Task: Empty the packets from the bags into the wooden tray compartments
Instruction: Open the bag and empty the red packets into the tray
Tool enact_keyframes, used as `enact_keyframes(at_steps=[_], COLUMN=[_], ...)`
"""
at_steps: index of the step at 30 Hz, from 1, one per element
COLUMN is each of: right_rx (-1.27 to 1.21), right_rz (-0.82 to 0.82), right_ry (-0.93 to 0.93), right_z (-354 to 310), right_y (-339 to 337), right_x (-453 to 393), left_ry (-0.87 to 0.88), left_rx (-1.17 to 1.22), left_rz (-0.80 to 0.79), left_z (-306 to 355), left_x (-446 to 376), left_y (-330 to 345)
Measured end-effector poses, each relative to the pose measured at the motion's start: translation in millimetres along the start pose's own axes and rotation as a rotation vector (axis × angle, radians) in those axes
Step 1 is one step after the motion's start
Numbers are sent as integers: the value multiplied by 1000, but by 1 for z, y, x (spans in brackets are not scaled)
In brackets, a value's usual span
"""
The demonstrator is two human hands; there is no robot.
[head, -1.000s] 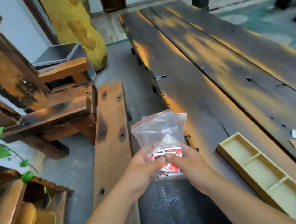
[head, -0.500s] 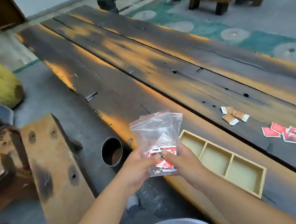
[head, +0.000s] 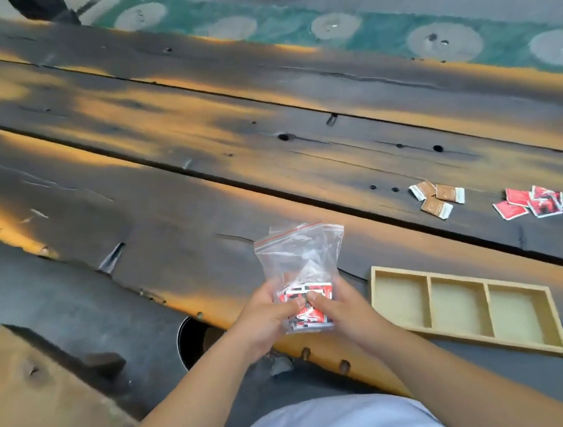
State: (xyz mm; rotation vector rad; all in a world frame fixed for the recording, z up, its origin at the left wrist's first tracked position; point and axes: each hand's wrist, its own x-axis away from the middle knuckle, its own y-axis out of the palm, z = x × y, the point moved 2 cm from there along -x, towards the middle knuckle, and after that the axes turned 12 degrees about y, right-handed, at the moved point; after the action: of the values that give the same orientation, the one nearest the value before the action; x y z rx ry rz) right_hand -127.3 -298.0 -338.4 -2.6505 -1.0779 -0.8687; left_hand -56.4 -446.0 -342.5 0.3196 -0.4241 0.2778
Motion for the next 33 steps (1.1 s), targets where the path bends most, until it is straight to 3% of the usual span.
enact_keyframes(at_steps=[7,12,22,28,33], right_rx=[-27,-22,-50,195,347], right_rz=[174,283,347,450,437], right_ry=[77,163,314,293,380], right_z=[-1,5,34,44,40], right_y=[44,62,80,86,73], right_x=[-54,-84,-127,-136,-140], left_ry=[-102,-90,-86,-63,-89], left_rx=[-128,-215,-400,-744,-774], left_rz=[-97,-71,28,24,-85], left_z=[7,10,-6,-15,-14], left_x=[-53,-76,-99,-107,-113], left_y=[-69,-94,-123,-136,-146])
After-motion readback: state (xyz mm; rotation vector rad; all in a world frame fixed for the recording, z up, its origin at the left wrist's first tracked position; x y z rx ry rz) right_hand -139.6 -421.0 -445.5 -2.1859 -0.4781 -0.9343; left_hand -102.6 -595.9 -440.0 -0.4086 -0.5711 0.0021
